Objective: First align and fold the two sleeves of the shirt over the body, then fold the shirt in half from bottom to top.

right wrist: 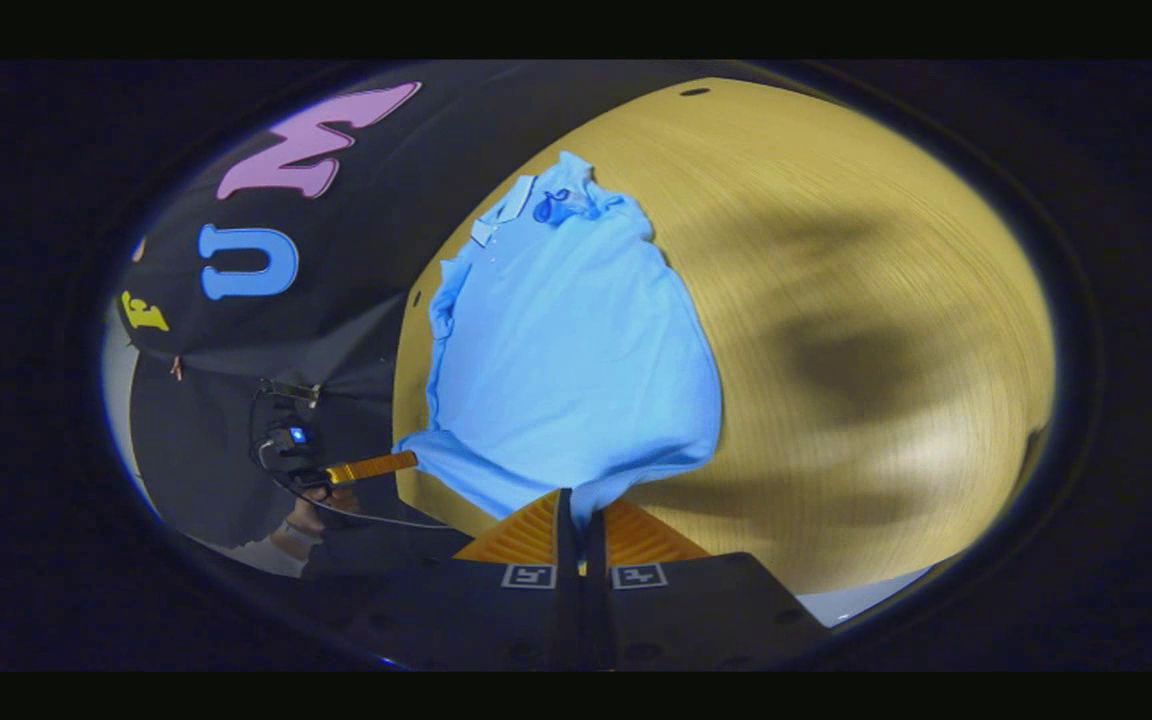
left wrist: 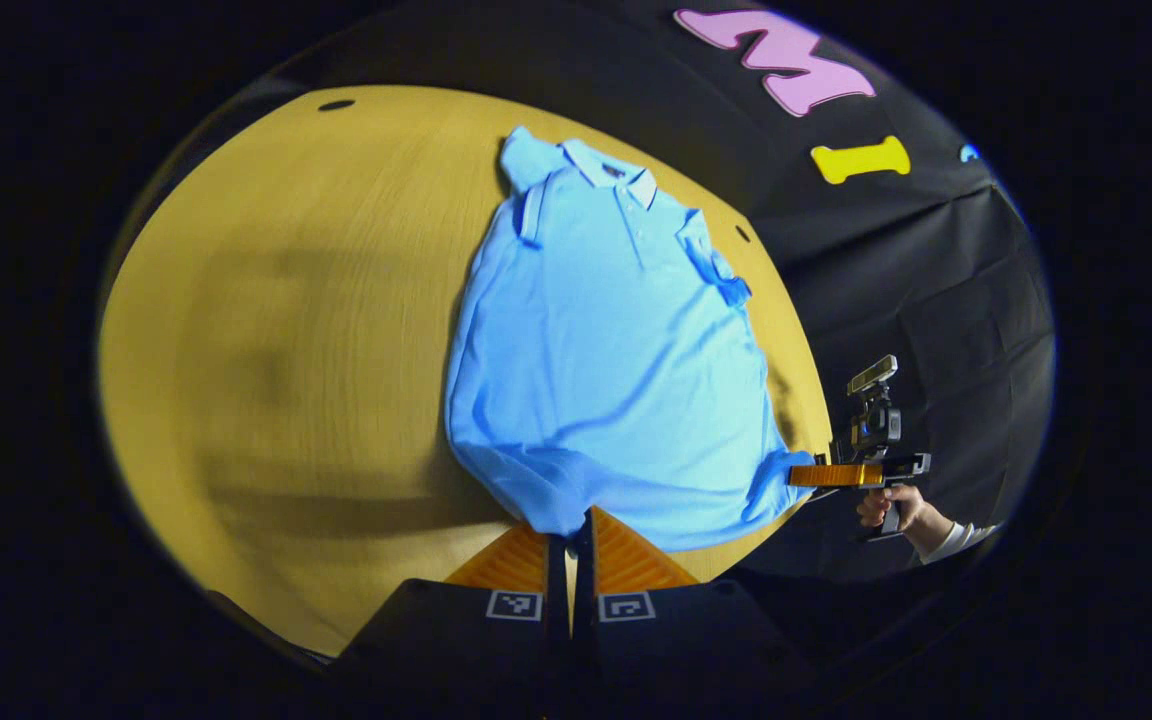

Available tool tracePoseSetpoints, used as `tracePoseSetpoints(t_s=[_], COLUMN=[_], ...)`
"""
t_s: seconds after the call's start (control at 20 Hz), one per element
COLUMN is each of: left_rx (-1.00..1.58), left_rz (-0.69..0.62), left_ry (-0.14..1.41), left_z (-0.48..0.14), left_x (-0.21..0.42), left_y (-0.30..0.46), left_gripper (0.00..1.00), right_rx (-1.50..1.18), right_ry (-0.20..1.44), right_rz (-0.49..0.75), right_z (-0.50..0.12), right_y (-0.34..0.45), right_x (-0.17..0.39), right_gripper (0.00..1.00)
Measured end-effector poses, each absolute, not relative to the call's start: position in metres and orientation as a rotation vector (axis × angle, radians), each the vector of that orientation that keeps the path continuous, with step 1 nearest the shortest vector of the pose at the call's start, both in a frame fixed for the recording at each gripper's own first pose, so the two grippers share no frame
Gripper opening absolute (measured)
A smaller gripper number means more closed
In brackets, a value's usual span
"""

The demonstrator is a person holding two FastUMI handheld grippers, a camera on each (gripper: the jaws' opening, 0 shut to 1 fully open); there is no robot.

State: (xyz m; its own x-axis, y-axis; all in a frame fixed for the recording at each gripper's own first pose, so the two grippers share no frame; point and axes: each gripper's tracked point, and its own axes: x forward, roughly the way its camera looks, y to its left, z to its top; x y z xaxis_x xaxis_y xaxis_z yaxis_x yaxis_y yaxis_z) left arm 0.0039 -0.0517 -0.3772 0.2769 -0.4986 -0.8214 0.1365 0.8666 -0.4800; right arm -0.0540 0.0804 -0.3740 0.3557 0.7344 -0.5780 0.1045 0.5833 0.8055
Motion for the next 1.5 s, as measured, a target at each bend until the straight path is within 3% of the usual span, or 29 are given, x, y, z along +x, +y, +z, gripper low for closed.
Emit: tracePoseSetpoints(t_s=[0.55, 0.7, 0.75, 0.8, 1.15, 1.2, 1.45, 1.5], left_rx=[-0.252, -0.271, -0.254, -0.231, -0.196, -0.190, -0.157, -0.140], left_rz=[-0.396, -0.381, -0.375, -0.366, -0.254, -0.239, -0.183, -0.180], left_ry=[0.968, 0.926, 0.917, 0.908, 0.849, 0.845, 0.833, 0.837], left_z=[-0.310, -0.294, -0.294, -0.293, -0.300, -0.303, -0.323, -0.330], left_x=[0.117, 0.157, 0.170, 0.183, 0.277, 0.289, 0.347, 0.356], left_y=[-0.055, -0.060, -0.060, -0.059, -0.044, -0.042, -0.044, -0.046], left_gripper=[0.06, 0.06, 0.06, 0.06, 0.06, 0.06, 0.06, 0.06], right_rx=[0.847, 0.796, 0.785, 0.772, 0.756, 0.753, 0.744, 0.733], right_ry=[0.790, 0.744, 0.730, 0.712, 0.637, 0.635, 0.617, 0.618], right_rz=[0.516, 0.533, 0.538, 0.539, 0.493, 0.477, 0.392, 0.375], right_z=[-0.293, -0.271, -0.265, -0.259, -0.246, -0.250, -0.266, -0.273], right_y=[0.061, 0.057, 0.058, 0.058, 0.062, 0.063, 0.066, 0.066], right_x=[0.102, 0.144, 0.158, 0.173, 0.284, 0.298, 0.364, 0.377], right_gripper=[0.05, 0.08, 0.05, 0.11, 0.11, 0.00, 0.00, 0.11])
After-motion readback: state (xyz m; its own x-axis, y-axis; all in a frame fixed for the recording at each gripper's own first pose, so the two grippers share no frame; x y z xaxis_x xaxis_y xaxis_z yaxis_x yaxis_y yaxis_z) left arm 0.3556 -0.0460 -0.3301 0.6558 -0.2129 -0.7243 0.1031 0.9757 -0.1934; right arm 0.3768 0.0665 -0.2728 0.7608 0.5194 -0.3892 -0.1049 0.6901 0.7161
